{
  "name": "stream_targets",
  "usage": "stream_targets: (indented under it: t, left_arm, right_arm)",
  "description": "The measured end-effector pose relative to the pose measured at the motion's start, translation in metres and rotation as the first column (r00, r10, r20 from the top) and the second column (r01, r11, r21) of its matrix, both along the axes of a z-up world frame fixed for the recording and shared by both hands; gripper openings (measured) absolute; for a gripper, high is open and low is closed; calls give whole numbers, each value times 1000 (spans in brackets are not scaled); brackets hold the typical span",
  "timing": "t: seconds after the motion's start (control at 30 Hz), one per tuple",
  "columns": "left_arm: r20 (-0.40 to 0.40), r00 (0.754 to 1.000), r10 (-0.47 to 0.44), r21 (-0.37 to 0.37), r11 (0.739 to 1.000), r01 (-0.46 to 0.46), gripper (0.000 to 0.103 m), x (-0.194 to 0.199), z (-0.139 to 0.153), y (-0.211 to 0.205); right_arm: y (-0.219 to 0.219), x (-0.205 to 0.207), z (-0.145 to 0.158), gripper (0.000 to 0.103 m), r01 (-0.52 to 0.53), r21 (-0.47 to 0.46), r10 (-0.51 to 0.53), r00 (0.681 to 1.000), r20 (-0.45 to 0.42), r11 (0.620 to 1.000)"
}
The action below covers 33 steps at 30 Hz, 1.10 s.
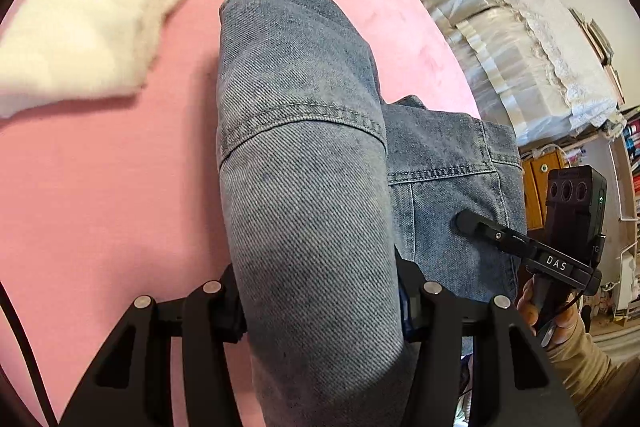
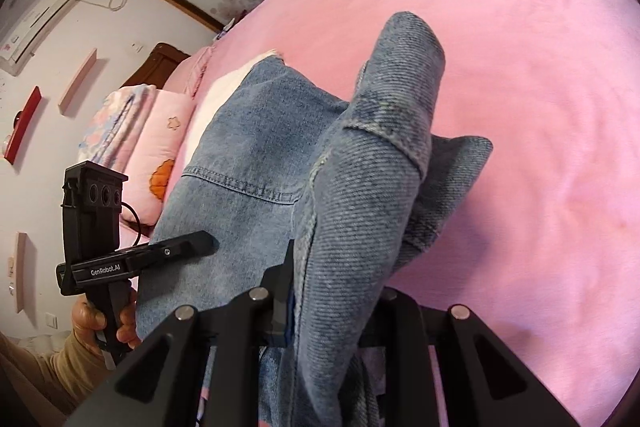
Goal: Fold large clothes
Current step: 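Carry the bundle onto the cream towel and lower it with both grippers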
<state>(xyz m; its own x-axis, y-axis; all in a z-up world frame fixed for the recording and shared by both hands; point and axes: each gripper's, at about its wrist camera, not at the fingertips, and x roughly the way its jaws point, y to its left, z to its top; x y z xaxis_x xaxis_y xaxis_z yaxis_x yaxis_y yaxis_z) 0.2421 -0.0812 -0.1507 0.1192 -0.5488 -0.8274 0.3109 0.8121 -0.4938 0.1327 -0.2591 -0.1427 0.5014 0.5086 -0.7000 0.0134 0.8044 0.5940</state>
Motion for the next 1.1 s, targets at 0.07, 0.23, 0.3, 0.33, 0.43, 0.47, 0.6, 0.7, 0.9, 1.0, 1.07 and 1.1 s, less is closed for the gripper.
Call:
stream_targets:
  t: [0.07, 0.23, 0.3, 0.33, 0.43, 0.47, 0.6, 0.7, 0.9, 1.0, 1.07, 1.1]
  left_arm:
    - [17, 1000, 15, 0, 1000, -15, 52, 6, 12, 27]
    - [51, 997, 56, -12, 998, -56, 52, 35, 37, 79]
    - [67, 995, 71, -15, 997, -70, 52, 53, 48, 100]
    - [82, 994, 76, -13, 997, -75, 52, 65, 53, 111]
    - [122, 989, 81, -4, 997, -82, 52, 98, 66, 138]
    - [140, 987, 81, 1, 997, -82, 52, 115, 70, 147]
    - [186, 979, 83, 12, 996, -87, 52, 173, 73, 173]
    - [208, 975, 80, 25, 996, -87, 52, 214, 67, 189]
    - [205, 974, 91, 57, 993, -105, 52, 289, 40, 223]
    - [208, 974, 95, 78, 990, -113, 52, 315, 23, 228]
    - [214, 971, 109, 82, 988, -129, 53, 331, 8, 234]
    - [214, 970, 119, 88, 986, -141, 53, 338, -1, 238]
  right_arm:
    - [19, 11, 9, 19, -18, -8, 18, 1000, 12, 1000]
    - [70, 51, 38, 19, -81, -24, 82, 995, 56, 996]
    - [91, 70, 48, 19, -99, -29, 101, 992, 75, 995]
    - [100, 80, 53, 19, -106, -29, 109, 990, 85, 994]
    - [127, 111, 63, 19, -127, -31, 130, 985, 114, 991]
    - [135, 123, 66, 19, -132, -31, 135, 983, 123, 991]
    - [165, 183, 72, 19, -158, -28, 160, 974, 161, 987]
    - [181, 228, 65, 19, -156, -22, 158, 973, 166, 987]
    - [213, 300, 41, 19, -150, -11, 150, 974, 168, 989]
    - [222, 325, 22, 19, -147, 5, 144, 977, 159, 989]
    - [230, 339, 11, 19, -147, -4, 146, 977, 153, 989]
    - [232, 347, 3, 19, -146, -6, 146, 978, 150, 989]
